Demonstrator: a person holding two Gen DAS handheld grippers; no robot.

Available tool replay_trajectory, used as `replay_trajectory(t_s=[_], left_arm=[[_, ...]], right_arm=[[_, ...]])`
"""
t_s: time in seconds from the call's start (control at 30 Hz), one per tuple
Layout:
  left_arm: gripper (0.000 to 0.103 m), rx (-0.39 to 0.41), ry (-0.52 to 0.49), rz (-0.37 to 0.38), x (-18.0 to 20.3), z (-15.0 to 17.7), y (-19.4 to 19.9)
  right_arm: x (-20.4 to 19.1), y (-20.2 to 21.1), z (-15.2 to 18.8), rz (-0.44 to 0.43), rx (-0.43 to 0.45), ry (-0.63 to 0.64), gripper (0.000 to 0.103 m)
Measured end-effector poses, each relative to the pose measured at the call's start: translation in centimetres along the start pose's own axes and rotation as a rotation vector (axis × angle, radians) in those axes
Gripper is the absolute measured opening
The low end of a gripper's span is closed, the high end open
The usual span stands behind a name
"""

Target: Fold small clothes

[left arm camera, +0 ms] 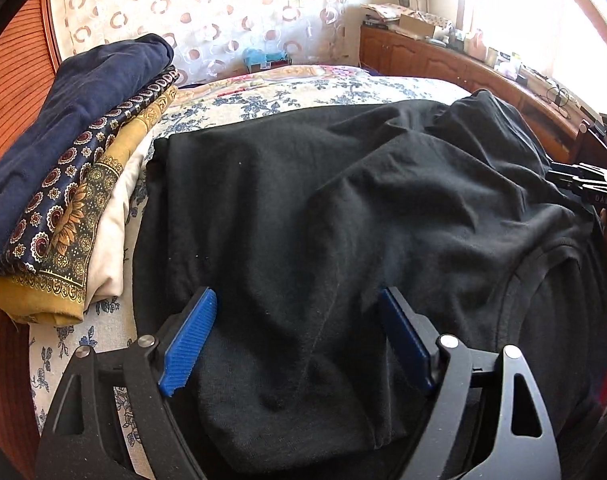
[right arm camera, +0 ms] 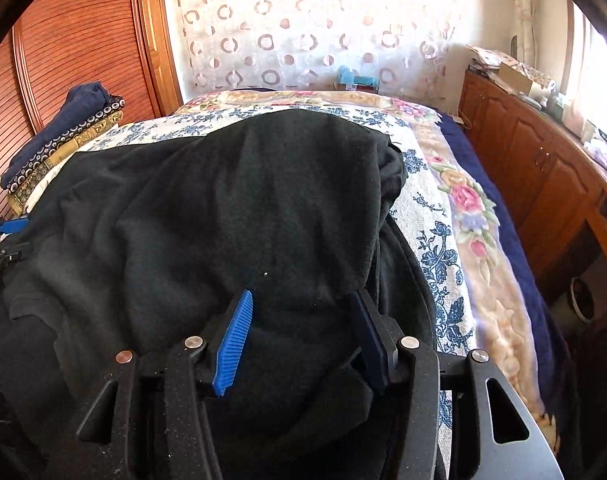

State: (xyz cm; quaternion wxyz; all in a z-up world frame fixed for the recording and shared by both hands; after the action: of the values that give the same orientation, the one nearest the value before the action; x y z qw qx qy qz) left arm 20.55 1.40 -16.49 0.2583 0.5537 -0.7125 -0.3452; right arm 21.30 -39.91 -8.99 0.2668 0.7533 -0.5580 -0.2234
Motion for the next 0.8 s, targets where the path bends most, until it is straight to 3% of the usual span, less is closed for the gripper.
replay_trajectory(t_s=[0.53,0.8], left_arm=[[0.084,-0.02,-0.03,0.017,-0.3,0.8,1.0],[0.071,0.045,0.073,0.026,-3.2,3.1,5.6]], right_arm=[[0.1,-0.5,0.6,-0.004,0.007,-0.002,0.054],[0.2,-0.4,0.6,-0.015,0.012,-0.017,0.054]])
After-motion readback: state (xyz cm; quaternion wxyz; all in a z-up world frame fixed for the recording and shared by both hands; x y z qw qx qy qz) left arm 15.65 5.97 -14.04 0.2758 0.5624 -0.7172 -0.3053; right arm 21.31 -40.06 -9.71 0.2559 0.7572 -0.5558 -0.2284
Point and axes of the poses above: each gripper's, at about its wrist camera, not at the fingertips, and y roughly against the way its jaws point, x to its right, z to its underside, the point moved 9 cm from there along -y, roughly the way its jaws point
